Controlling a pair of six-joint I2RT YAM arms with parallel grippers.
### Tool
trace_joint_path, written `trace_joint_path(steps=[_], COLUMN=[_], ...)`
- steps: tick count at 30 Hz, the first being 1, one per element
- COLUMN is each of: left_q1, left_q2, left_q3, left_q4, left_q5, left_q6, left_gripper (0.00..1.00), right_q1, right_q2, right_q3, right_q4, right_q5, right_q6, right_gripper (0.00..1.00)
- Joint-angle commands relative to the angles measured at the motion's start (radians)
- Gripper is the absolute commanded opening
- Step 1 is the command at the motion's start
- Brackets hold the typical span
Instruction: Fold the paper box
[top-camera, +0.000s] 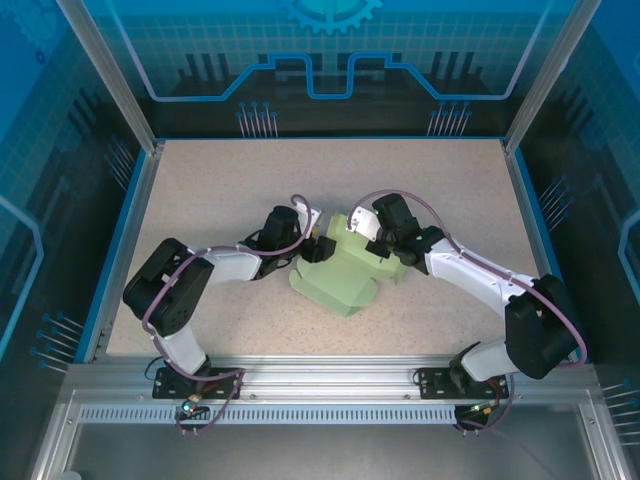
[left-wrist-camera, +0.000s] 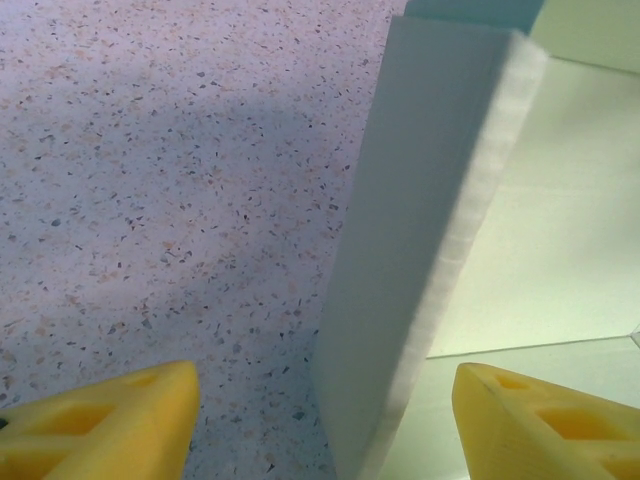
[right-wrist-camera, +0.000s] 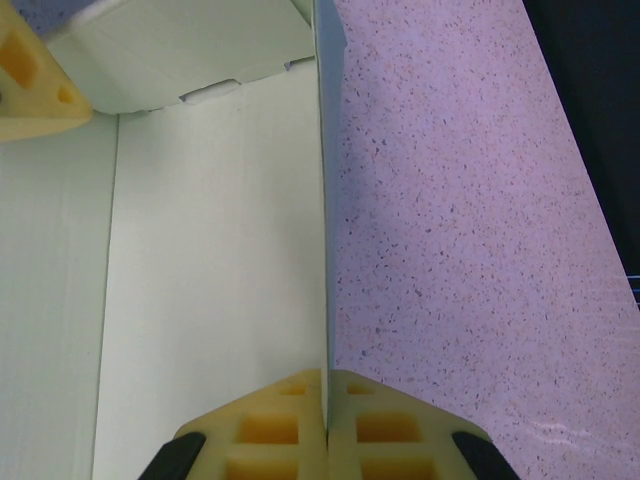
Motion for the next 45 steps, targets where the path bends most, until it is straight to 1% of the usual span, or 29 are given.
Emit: trace_joint_path(steps=[1, 4, 6, 11, 18, 20, 21, 24, 28, 33, 35, 39, 42, 45], left_q1=[0.007, 0.006, 0.007, 0.006, 0.003, 0.001, 0.001, 0.001, 0.005, 0.038, 0.067, 0.137, 0.16, 0.161], left_q2=[-0.003, -0.034, -0.043, -0.014, 0.009, 0.013, 0.014, 0.008, -0.032, -0.133, -0.168, -0.219, -0.223, -0.202], left_q3=[0.023, 0.005, 0.0, 0.054, 0.083, 0.088, 0.088, 0.08, 0.063, 0.007, -0.009, -0.038, -0.02, 0.026], left_q4=[-0.004, 0.034, 0.056, 0.023, 0.019, 0.012, 0.014, 0.029, 0.023, 0.025, 0.025, 0.063, 0.041, -0.016], left_q5=[0.038, 0.042, 0.029, -0.003, -0.033, -0.038, -0.038, -0.027, -0.017, 0.0, 0.005, 0.088, 0.122, 0.144], left_q6=[-0.012, -0.026, -0.026, -0.012, 0.009, 0.018, 0.021, 0.017, 0.0, -0.083, -0.146, -0.274, -0.335, -0.377], left_gripper=[0.69, 0.69, 0.67, 0.59, 0.42, 0.4, 0.41, 0.49, 0.58, 0.66, 0.67, 0.7, 0.71, 0.71], right_q1=[0.0, 0.007, 0.008, 0.017, 0.02, 0.021, 0.022, 0.024, 0.025, 0.049, 0.062, 0.084, 0.097, 0.111], right_q2=[-0.001, 0.002, 0.004, 0.016, 0.027, 0.028, 0.03, 0.031, 0.031, 0.027, 0.027, 0.038, 0.045, 0.062], right_q3=[0.026, 0.027, 0.034, 0.052, 0.062, 0.066, 0.066, 0.062, 0.035, -0.014, -0.042, -0.102, -0.144, -0.178], right_q4=[-0.009, 0.001, 0.005, -0.005, -0.006, -0.006, -0.006, 0.006, 0.061, 0.197, 0.265, 0.378, 0.468, 0.555], right_q5=[0.006, 0.022, 0.028, 0.027, 0.024, 0.025, 0.026, 0.037, 0.068, 0.131, 0.152, 0.209, 0.238, 0.265], right_q6=[-0.018, -0.049, -0.062, -0.067, -0.068, -0.069, -0.068, -0.076, -0.109, -0.197, -0.234, -0.301, -0.344, -0.385], right_gripper=[0.0, 0.0, 0.0, 0.0, 0.0, 0.0, 0.0, 0.0, 0.0, 0.0, 0.0, 0.0, 0.0, 0.0])
